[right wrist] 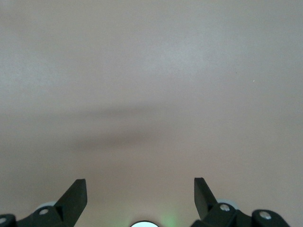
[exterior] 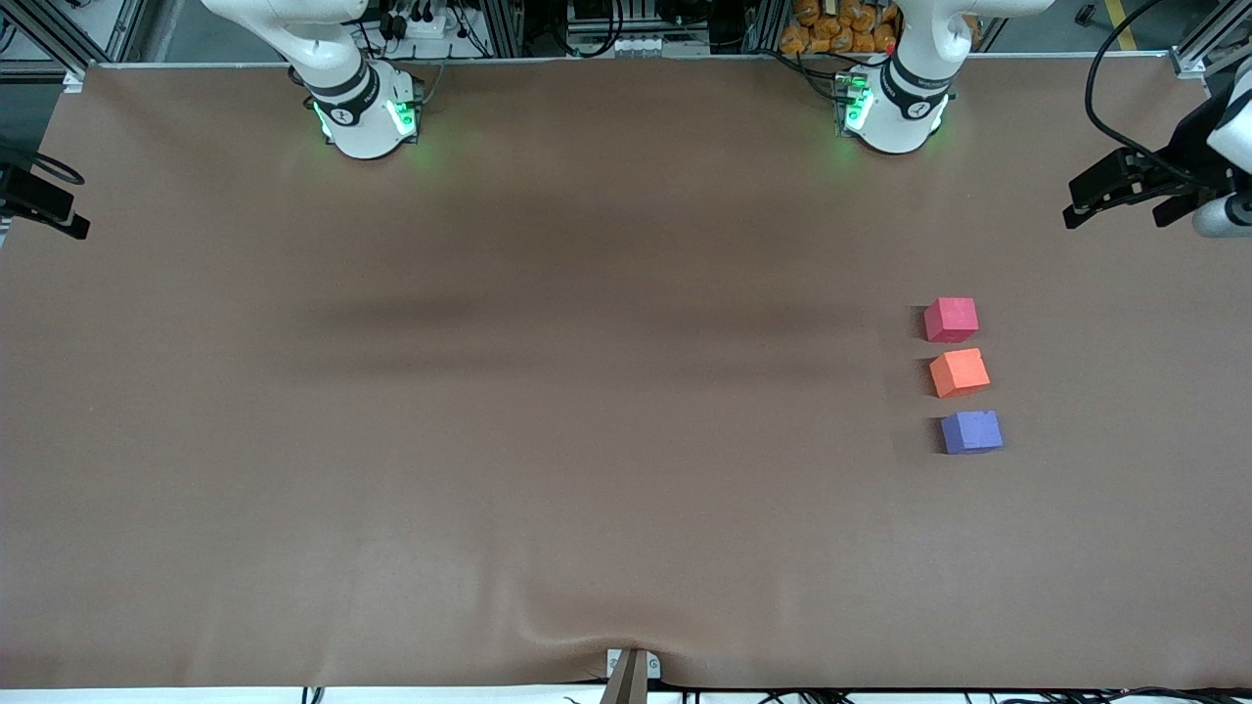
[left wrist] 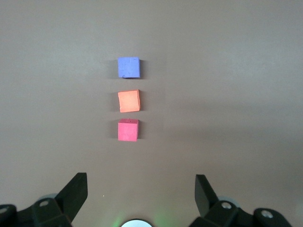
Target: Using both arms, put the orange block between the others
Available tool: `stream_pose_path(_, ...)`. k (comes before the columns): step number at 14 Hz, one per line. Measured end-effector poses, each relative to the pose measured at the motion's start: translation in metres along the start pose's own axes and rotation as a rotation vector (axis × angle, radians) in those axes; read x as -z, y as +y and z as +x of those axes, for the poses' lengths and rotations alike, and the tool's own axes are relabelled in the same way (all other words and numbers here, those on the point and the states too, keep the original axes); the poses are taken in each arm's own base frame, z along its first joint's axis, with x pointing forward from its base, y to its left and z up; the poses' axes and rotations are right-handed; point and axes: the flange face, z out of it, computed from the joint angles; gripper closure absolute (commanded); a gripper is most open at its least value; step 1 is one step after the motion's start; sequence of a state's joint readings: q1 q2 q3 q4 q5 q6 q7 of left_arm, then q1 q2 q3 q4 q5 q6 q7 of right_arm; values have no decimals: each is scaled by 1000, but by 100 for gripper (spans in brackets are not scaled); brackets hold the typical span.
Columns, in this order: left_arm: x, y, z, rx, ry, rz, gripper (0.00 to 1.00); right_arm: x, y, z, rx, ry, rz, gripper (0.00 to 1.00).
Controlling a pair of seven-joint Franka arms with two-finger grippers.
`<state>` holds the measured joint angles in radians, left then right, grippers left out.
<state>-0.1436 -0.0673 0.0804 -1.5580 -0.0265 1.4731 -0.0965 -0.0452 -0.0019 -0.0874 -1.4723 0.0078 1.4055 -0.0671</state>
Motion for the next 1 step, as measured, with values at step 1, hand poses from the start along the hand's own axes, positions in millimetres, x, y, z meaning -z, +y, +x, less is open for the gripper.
stream_pose_path(1,4,-1,-1,1,8,-1,0,0,0,0,0,0,0,0)
